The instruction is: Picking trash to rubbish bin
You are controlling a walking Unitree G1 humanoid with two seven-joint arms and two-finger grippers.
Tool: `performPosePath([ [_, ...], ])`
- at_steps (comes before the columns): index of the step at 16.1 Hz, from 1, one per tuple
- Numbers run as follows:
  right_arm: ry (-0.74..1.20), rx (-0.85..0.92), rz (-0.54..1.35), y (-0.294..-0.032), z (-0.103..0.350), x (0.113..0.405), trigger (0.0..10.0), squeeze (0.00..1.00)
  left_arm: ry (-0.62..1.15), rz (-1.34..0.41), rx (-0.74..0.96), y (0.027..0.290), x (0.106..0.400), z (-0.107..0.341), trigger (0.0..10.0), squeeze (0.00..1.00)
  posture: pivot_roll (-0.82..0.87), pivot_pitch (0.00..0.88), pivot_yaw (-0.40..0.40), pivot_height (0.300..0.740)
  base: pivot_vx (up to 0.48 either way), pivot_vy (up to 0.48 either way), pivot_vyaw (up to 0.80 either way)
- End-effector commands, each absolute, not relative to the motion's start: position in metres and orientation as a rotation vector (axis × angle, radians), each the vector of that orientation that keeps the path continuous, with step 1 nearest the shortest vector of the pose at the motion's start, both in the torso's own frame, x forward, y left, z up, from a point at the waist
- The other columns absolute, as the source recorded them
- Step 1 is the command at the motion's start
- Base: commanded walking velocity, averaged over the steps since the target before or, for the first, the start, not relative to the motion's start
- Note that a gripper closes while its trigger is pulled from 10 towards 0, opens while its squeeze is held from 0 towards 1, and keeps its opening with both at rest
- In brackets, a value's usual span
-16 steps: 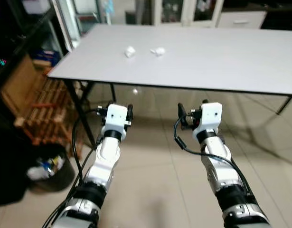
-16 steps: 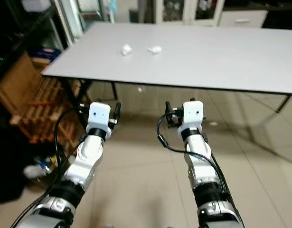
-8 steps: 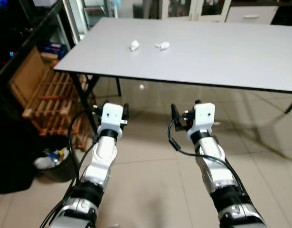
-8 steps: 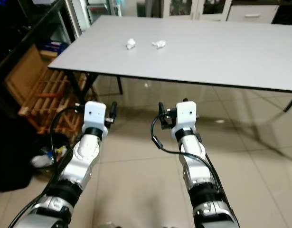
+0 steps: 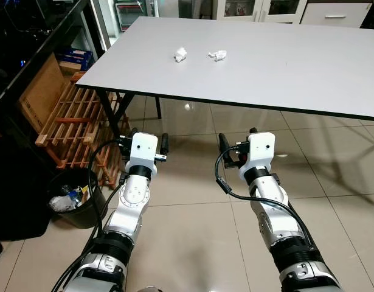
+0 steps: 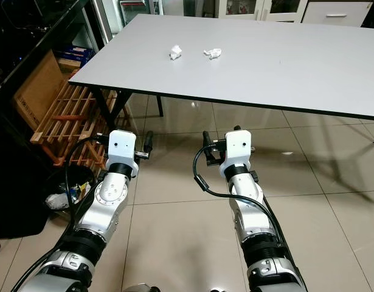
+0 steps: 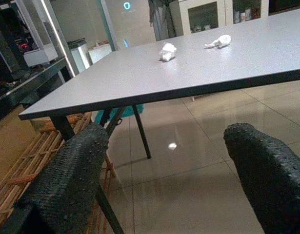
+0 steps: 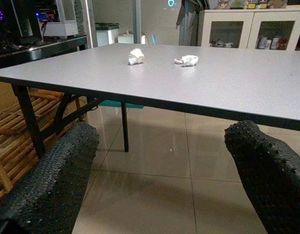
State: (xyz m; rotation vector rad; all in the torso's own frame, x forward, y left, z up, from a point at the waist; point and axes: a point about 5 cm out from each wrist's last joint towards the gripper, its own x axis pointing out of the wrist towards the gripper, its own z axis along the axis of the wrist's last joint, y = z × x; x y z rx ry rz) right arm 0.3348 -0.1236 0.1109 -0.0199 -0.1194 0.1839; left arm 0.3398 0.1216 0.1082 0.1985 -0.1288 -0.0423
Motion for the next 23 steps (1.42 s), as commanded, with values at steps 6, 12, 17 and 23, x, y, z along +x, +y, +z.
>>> performPosePath([
  [6,-0.108,-0.015,0.197,-0.121,0.1081,0.3329,10.0,0.0,-0.114,-0.029,0.203,0.1246,0.3401,0.1066,10.0,1.0,-0.03,0.043,0.037,0.74,0.0,0.0,0.0],
  [12,-0.108,-0.014,0.203,-0.1195,0.1085,0.3331,10.0,0.0,-0.106,-0.005,0.216,0.1281,0.3453,0.1103,10.0,0.0,-0.03,0.05,0.038,0.74,0.058,0.0,0.0],
  [17,-0.11,-0.03,0.206,-0.1191,0.1088,0.3334,10.0,0.0,-0.093,0.015,0.227,0.1315,0.3455,0.1084,10.0,0.0,-0.02,0.057,0.038,0.74,0.366,0.0,0.0],
  [23,-0.104,-0.03,0.201,-0.1204,0.1082,0.334,10.0,0.0,-0.092,0.013,0.229,0.1311,0.3465,0.1086,10.0,0.0,-0.02,0.058,0.038,0.74,0.366,0.0,0.18],
])
